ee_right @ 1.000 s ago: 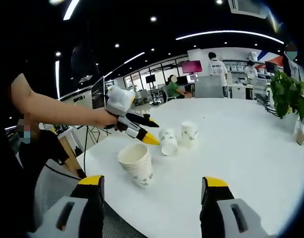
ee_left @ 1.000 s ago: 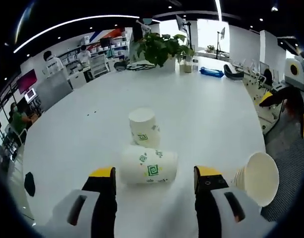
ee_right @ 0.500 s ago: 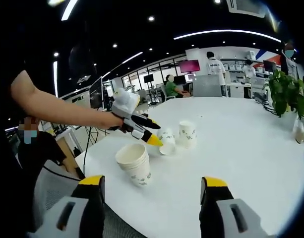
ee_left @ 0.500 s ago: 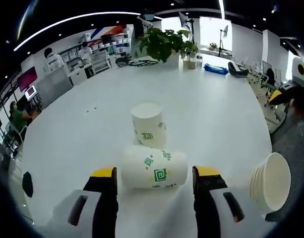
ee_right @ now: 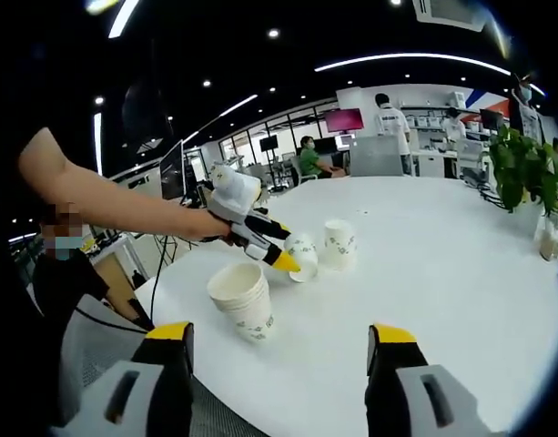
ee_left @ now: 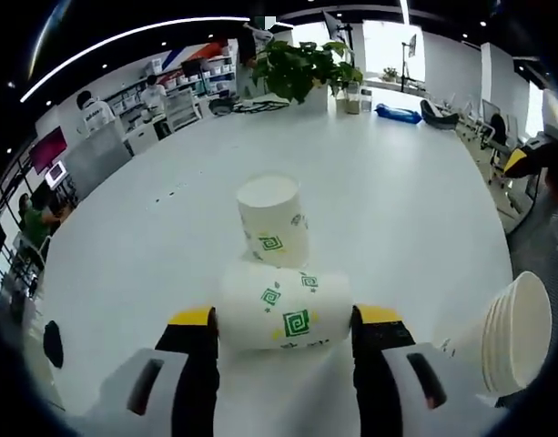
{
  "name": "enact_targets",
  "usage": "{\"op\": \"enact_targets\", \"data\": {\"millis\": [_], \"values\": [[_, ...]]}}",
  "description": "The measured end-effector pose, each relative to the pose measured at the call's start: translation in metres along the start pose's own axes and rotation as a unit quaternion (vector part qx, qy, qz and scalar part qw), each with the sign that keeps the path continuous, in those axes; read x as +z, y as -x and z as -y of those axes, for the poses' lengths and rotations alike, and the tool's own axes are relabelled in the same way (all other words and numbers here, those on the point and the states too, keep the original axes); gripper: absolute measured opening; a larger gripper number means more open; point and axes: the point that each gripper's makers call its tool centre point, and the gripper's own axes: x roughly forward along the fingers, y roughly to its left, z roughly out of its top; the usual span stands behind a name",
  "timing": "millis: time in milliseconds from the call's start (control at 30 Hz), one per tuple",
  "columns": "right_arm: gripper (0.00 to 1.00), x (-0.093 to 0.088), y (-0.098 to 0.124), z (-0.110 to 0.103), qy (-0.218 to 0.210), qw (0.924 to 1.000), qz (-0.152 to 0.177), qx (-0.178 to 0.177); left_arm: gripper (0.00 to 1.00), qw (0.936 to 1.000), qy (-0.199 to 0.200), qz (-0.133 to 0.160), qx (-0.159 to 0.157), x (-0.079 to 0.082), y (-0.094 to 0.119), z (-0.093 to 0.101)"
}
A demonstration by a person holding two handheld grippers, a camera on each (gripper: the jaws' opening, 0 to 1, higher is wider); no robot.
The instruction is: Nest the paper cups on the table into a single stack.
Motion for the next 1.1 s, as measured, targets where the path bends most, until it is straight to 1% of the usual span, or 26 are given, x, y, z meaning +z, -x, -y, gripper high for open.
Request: {"op": "enact_targets", "data": {"millis": [333,467,600,700,800,900,1000,1100], "values": [[0.78,-0.001,0.000,0.001,0.000,1.0000,-0.002,-0.002,0.57,1.0000,0.005,0.001,0.000,-0.002,0.000,-0.001],[0.78,0.000,0.000,0.000,0.000,1.0000,0.000,0.000,0.57,1.0000,0.003,0.004,-0.001,0.001,0.004,0.001],[0.78,0.001,0.000,-0.001,0.002,1.0000,0.001,0.001,0.57,1.0000,0.001,0.007,-0.001,0.003,0.013,0.002],[0.78,0.001,0.000,-0.002,0.003,1.0000,0.003,0.003,0.56,1.0000,-0.002,0.008,0.000,0.001,0.017,0.002],[0.78,0.002,0.000,-0.003,0.005,1.0000,0.005,0.006,0.56,0.9999,-0.006,0.009,0.001,0.002,0.026,0.004],[0.78,0.003,0.001,-0.004,0.006,0.9999,0.008,0.008,0.56,0.9998,-0.012,0.013,0.001,0.007,0.043,0.010],[0.78,0.003,0.001,-0.004,0.007,0.9999,0.010,0.009,0.56,0.9998,-0.014,0.017,0.002,0.005,0.046,0.011],[0.78,0.004,0.001,-0.005,0.008,0.9998,0.012,0.011,0.56,0.9996,-0.014,0.022,0.005,0.007,0.058,0.011]]}}
